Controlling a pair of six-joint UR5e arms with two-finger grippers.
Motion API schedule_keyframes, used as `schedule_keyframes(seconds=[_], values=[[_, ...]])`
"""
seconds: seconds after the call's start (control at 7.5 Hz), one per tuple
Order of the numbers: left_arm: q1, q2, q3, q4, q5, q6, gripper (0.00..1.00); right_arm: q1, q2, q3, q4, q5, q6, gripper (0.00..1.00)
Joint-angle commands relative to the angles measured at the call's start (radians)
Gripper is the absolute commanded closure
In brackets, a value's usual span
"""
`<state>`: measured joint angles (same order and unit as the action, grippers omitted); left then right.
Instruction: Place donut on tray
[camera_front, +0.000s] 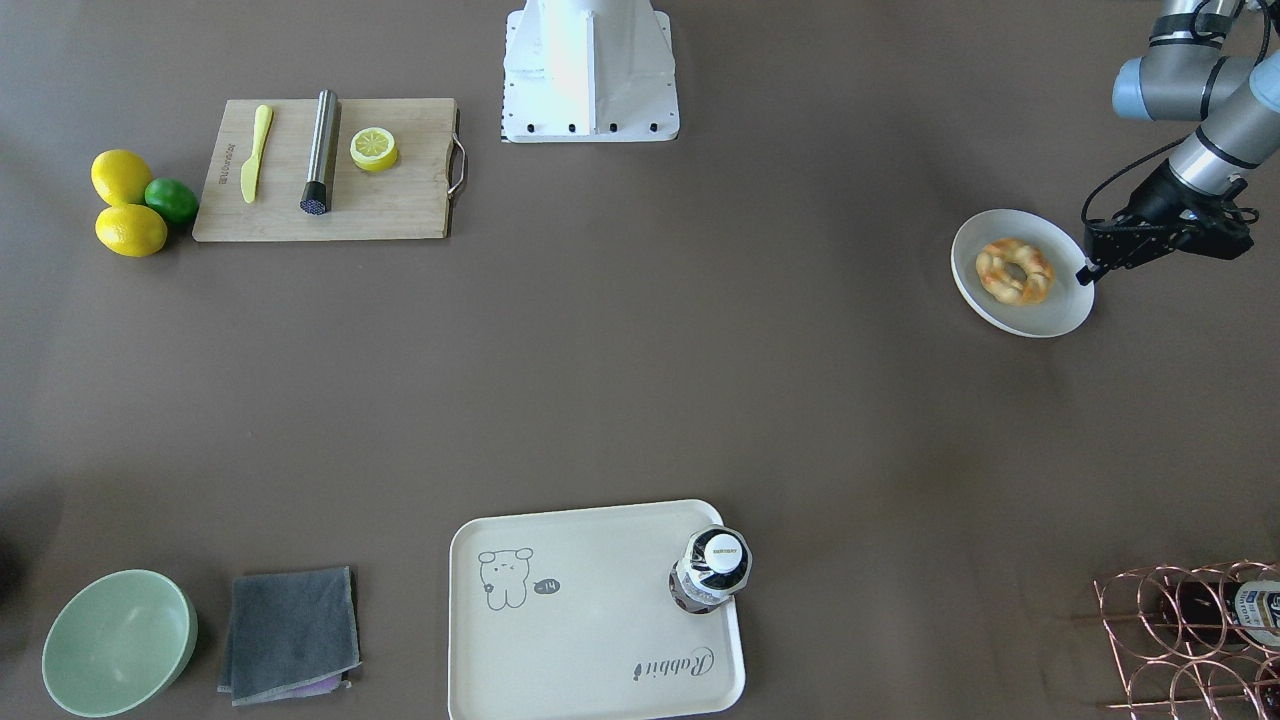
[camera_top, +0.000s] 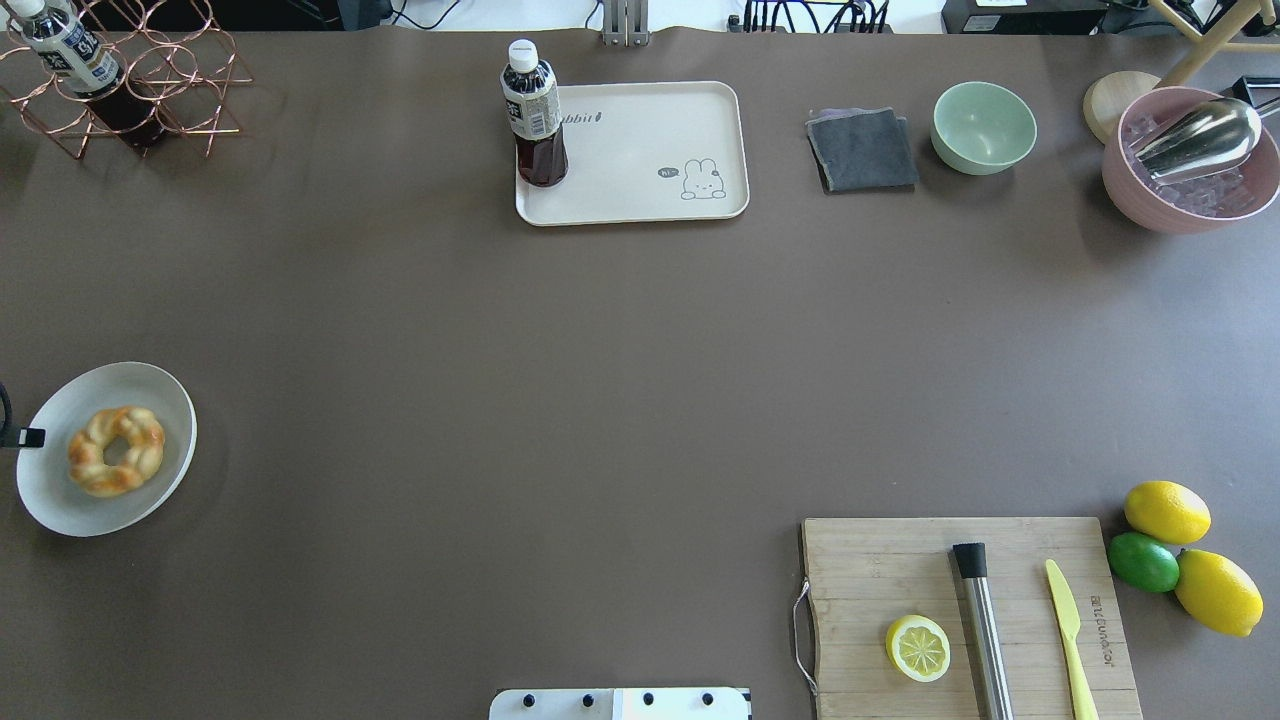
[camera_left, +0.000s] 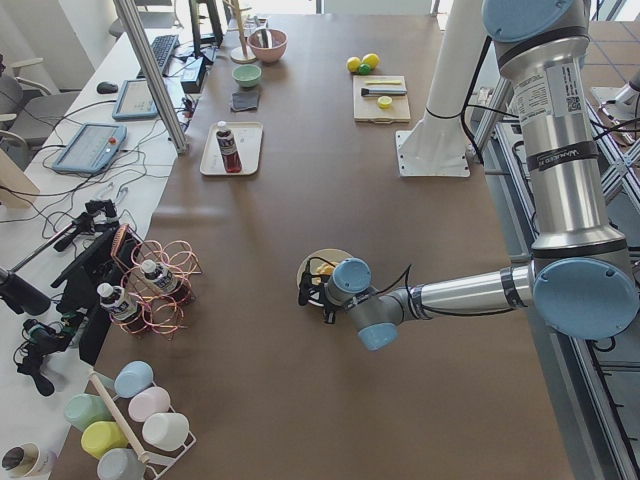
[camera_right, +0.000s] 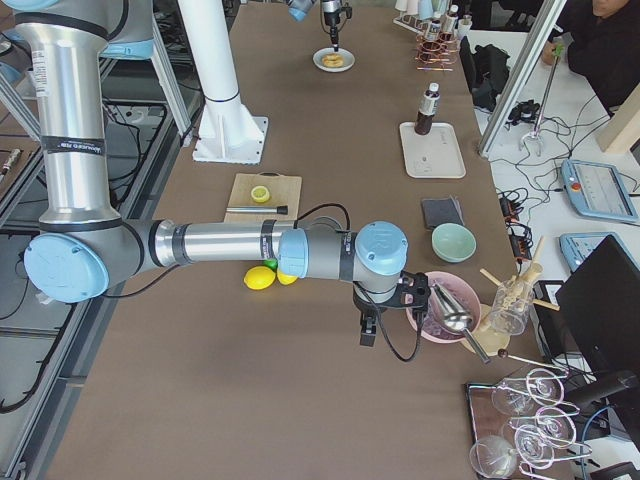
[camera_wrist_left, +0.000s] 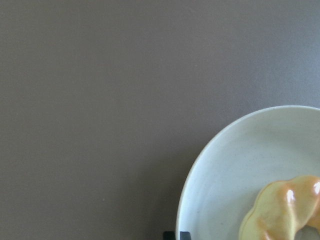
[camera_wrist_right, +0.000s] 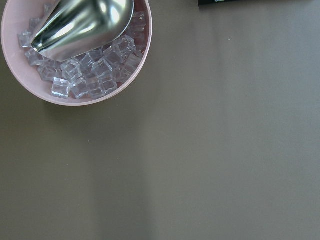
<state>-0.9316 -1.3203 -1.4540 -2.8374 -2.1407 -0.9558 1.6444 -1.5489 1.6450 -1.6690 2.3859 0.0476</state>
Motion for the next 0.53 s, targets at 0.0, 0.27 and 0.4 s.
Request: schedule_keyframes(seconds=[0.0,0.27,0.4], values=[[-0.025,-0.008,-0.031,0.015,-0.172,-0.003,1.0,0.0,0.004,-0.001,0.0,-0.001,0.001,0.0],[-0.208,-0.037,-0.092,0.117,-0.374,0.002,1.0,0.0,0.019,-0.001,0.0,0.002,0.003,0.0],[-0.232,-0.037,-0.182,0.209,-0.393,0.002,1.0,0.0,0.021,0.007,0.0,0.009,0.0,0.0]])
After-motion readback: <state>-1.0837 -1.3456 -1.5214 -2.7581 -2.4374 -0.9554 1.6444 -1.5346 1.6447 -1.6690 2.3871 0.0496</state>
